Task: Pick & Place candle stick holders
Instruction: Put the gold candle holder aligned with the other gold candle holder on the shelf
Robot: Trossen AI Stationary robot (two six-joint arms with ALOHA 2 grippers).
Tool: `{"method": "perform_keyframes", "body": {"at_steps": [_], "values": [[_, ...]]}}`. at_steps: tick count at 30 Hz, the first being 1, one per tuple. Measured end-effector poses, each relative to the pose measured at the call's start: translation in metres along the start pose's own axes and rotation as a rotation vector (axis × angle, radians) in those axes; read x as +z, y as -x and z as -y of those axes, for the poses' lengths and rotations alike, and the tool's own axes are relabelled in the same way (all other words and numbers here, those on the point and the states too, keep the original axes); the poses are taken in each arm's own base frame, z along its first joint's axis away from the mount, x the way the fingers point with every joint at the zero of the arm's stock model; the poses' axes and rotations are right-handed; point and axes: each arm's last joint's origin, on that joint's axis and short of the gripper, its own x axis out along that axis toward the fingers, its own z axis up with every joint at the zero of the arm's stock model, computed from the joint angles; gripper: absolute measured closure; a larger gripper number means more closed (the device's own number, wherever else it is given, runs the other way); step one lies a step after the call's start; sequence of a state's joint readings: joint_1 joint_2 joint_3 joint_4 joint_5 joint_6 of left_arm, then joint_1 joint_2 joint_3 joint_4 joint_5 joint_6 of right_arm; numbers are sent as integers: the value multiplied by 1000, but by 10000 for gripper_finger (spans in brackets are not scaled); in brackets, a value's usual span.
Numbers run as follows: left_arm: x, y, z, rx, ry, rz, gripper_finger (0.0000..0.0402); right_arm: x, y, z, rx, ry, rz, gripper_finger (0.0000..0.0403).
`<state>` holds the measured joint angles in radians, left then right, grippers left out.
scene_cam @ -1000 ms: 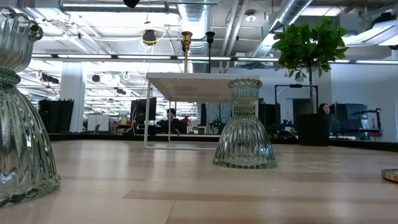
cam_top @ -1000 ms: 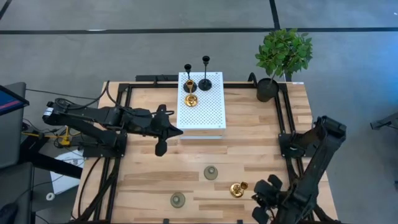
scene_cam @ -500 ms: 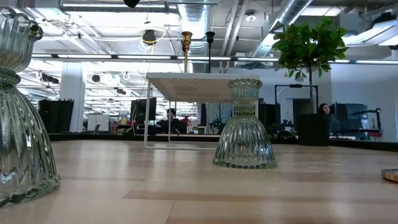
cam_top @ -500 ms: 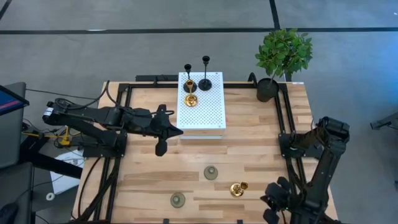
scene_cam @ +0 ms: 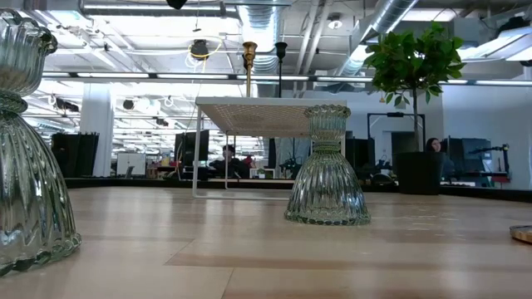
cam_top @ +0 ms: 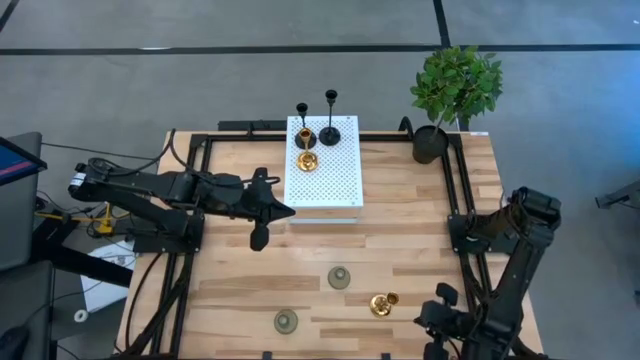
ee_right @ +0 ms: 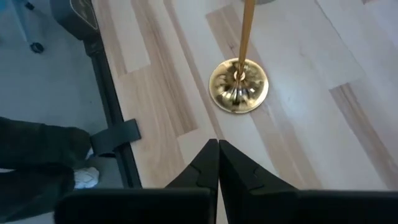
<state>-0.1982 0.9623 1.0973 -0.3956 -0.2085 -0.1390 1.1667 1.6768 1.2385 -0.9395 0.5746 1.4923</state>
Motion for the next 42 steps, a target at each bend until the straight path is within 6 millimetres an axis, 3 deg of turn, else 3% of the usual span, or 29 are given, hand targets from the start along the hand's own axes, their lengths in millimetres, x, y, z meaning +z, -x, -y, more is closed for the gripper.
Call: {"method": "perform_keyframes", "body": {"at_steps": [5,17,22,32,42], "values": [[0,0,0,0,0,1,395,4,-3,0,-2,50,-26,379],[0,0,0,0,0,1,397,21,-12,0,-16,17,49,217],[0,0,0,0,0,1,395,34,-20,1,-19,37,65,176],[0,0,0,0,0,1,395,47,-47,3,-98,13,83,178],[0,0,0,0,0,0,395,54,-52,-1,-100,-22,210,247]]}}
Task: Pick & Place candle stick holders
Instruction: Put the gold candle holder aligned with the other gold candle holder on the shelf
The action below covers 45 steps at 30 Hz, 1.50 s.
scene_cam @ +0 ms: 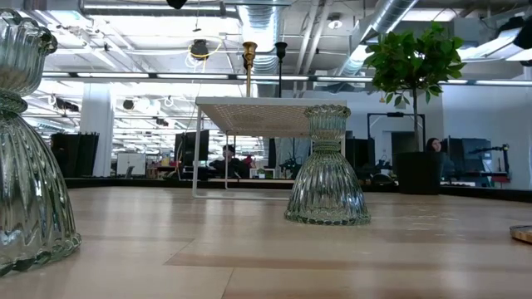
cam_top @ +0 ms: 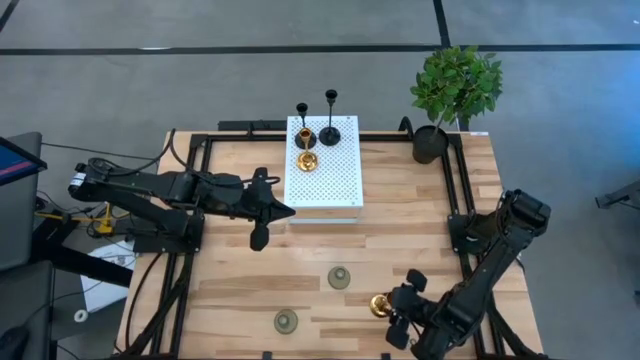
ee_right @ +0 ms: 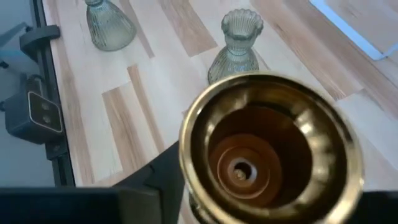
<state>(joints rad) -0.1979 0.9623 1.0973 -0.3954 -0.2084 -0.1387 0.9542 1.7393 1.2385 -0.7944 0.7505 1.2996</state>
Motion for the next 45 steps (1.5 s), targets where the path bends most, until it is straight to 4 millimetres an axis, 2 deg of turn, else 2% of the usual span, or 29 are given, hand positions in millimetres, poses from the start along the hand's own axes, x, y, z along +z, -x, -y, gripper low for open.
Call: {"method": "perform_keyframes", "body": {"at_steps": [9,14,18,25,34,39,45], "values": [[0,0,0,0,0,0,396,1,-2,1,-4,-3,-17,384],[0,0,0,0,0,0,397,2,0,2,0,4,-36,383],[0,0,0,0,0,-1,396,14,3,6,12,27,-40,391],[0,0,0,0,0,-2,397,59,23,25,61,13,14,391],[-1,0,0,0,-1,-7,396,138,53,59,109,37,143,391],[-1,0,0,1,-1,-7,396,181,53,78,96,83,152,391],[-1,0,0,1,22,-8,397,224,48,109,43,107,174,391]]}}
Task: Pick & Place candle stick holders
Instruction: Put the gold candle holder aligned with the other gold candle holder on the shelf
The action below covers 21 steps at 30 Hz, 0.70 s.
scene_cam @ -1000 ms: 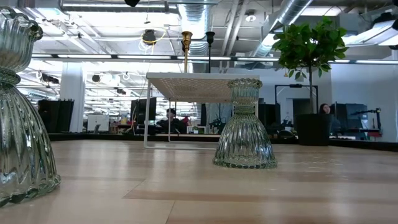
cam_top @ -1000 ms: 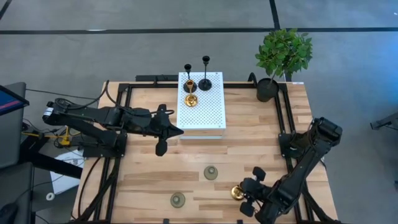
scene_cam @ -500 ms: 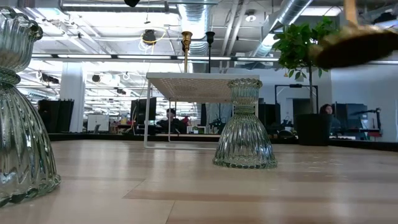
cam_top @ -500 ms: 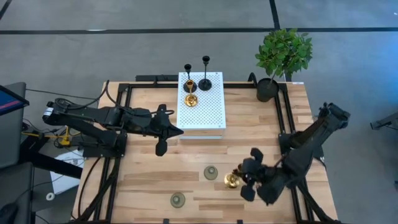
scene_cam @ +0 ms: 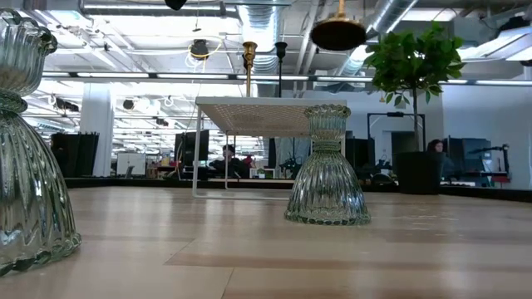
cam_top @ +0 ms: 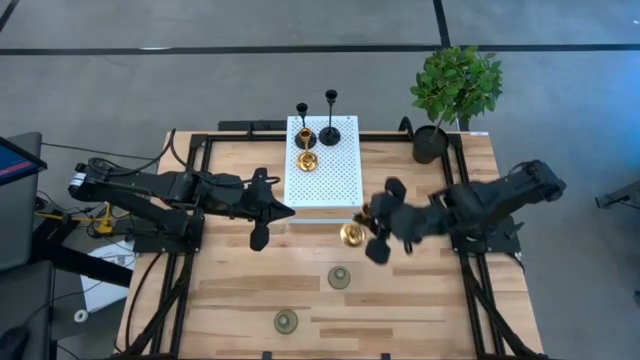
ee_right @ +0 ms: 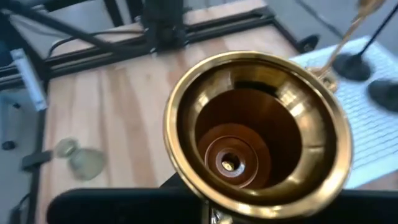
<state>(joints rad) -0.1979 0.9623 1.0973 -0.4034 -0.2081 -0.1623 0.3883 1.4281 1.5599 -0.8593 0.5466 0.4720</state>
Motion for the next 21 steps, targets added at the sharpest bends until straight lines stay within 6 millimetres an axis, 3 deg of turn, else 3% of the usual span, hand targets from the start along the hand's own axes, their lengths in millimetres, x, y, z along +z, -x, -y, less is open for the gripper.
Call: {"method": "perform_keyframes", "body": {"at_steps": [10,21], "values": [[0,0,0,0,2,0,397,43,-19,61,-65,-25,76,391],[1,0,-3,58,2,10,395,55,-62,116,-91,-29,18,391]]}}
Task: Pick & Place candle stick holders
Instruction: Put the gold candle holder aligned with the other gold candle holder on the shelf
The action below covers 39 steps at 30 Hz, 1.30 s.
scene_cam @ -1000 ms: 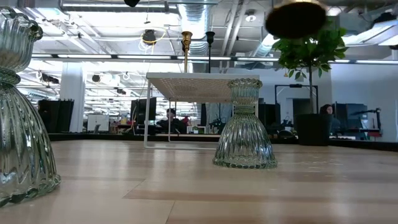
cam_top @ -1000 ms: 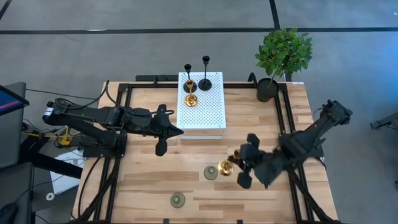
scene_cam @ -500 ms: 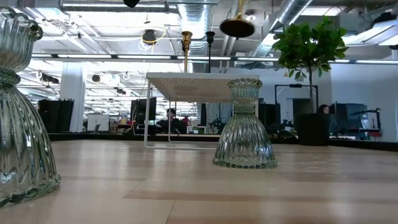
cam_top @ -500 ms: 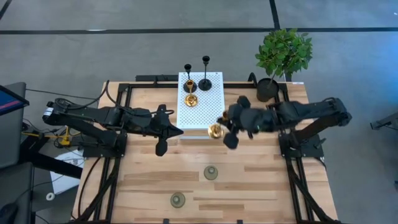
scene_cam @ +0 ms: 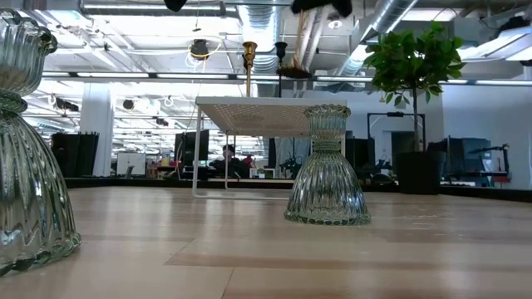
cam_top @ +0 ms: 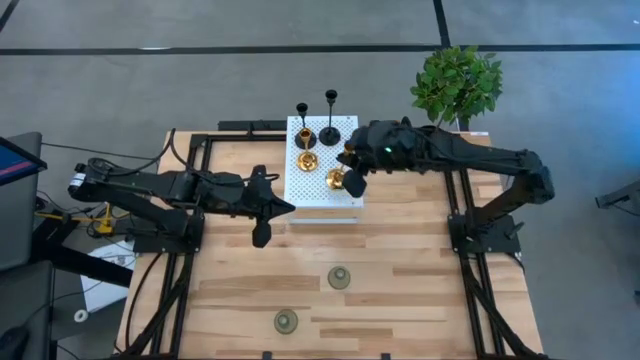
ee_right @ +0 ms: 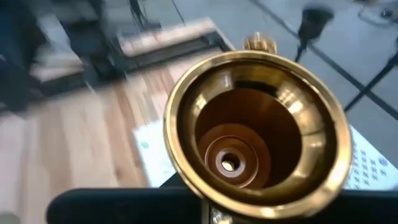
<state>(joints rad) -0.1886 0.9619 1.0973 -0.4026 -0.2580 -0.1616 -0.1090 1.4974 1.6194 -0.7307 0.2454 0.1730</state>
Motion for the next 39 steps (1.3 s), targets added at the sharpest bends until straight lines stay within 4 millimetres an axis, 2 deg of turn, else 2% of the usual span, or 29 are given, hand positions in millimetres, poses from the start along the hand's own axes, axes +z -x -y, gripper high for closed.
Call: {"method": "perform_keyframes", "body": {"at_steps": [4,12,16,20,39], "values": [[0,0,-1,24,0,5,397,-1,-26,16,-11,36,-45,391],[0,0,-1,26,4,8,395,15,-46,42,-41,91,-54,391],[0,0,-1,26,3,8,395,24,-55,51,3,92,-55,391],[0,0,-1,28,3,8,394,20,-71,56,-3,99,-116,391],[0,0,-1,29,1,5,394,18,-76,70,11,87,-137,391]]}}
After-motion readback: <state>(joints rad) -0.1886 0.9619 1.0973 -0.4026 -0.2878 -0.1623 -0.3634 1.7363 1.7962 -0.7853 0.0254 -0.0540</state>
